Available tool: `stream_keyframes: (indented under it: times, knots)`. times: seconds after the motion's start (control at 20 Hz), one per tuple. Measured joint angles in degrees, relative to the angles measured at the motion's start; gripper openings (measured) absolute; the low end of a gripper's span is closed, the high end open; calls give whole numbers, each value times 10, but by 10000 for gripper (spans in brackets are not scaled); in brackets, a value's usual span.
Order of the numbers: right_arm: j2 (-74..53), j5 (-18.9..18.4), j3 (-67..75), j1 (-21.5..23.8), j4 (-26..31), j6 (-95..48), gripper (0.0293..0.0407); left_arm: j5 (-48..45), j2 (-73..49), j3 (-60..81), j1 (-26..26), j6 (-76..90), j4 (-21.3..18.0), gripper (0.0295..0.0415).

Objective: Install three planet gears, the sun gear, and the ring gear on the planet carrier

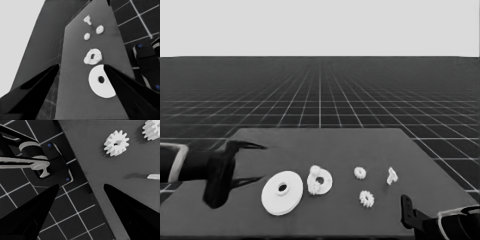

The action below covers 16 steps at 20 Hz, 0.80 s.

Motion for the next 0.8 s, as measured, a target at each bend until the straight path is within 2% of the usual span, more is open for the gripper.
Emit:
stream_keyframes:
  times: [0.05,0.1,0.15,0.25,0.5,0.55,0.6,0.7,0.8]
  knots:
    - [138,-160,-63,116,92,277,394,-1,-2,1,0,3,0,385]
    - [239,-203,-149,161,168,451,393,-2,-3,2,-1,5,0,385]
    - [287,-207,-217,175,212,531,389,-2,-3,2,-1,6,0,385]
    - [326,-204,-292,183,251,592,386,-2,-4,3,-1,7,0,385]
    - [345,-201,-334,185,270,616,385,-3,-4,3,-1,7,0,385]
    - [353,-188,-357,129,212,605,385,-3,-4,3,-1,7,0,385]
    - [359,-176,-377,92,181,595,385,-3,-4,3,-1,7,0,385]
    - [368,-163,-403,62,154,583,385,-3,-4,3,-1,7,0,385]
    - [371,-158,-412,53,146,579,385,-3,-4,3,-1,7,0,385]
